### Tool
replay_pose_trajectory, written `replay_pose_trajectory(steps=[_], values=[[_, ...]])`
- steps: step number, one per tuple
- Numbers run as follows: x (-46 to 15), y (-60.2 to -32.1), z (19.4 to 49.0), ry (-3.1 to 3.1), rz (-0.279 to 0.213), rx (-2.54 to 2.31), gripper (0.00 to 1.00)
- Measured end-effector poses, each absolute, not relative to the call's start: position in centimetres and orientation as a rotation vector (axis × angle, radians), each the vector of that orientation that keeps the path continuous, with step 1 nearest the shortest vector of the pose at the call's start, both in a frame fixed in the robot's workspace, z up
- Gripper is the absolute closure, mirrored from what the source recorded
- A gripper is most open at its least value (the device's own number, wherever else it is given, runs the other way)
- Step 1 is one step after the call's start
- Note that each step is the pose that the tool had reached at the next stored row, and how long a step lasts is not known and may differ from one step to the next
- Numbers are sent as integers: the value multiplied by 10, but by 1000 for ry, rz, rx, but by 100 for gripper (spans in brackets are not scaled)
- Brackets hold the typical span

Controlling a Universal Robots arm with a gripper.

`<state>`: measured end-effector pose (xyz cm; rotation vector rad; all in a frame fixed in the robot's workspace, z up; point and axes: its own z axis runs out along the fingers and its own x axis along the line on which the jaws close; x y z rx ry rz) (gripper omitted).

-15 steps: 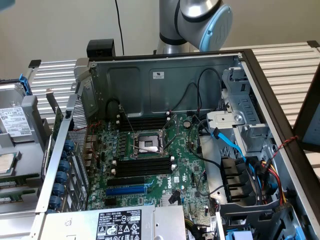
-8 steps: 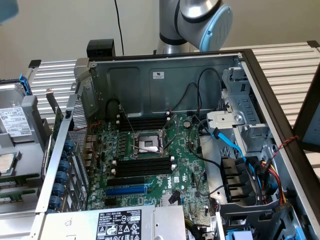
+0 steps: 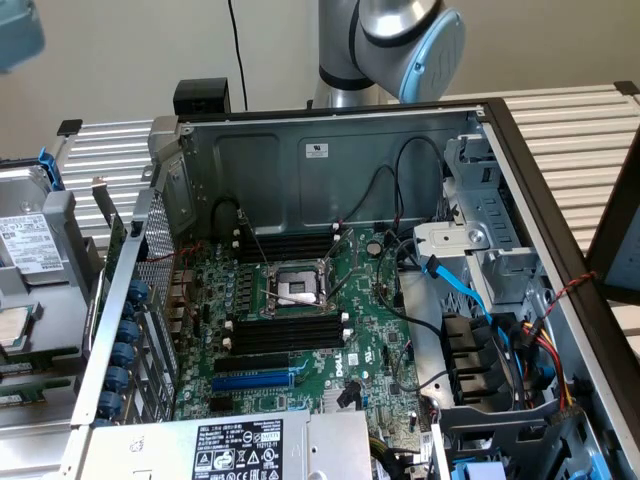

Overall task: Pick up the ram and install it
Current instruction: 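Pick up the ram and move it above insertion slot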

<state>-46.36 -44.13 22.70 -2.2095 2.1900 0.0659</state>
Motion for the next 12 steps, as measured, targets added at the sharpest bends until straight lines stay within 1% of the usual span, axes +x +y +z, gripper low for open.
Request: replay_pose_trajectory(steps=[12], values=[[-464,-441,212,2192,62,-2211,74]])
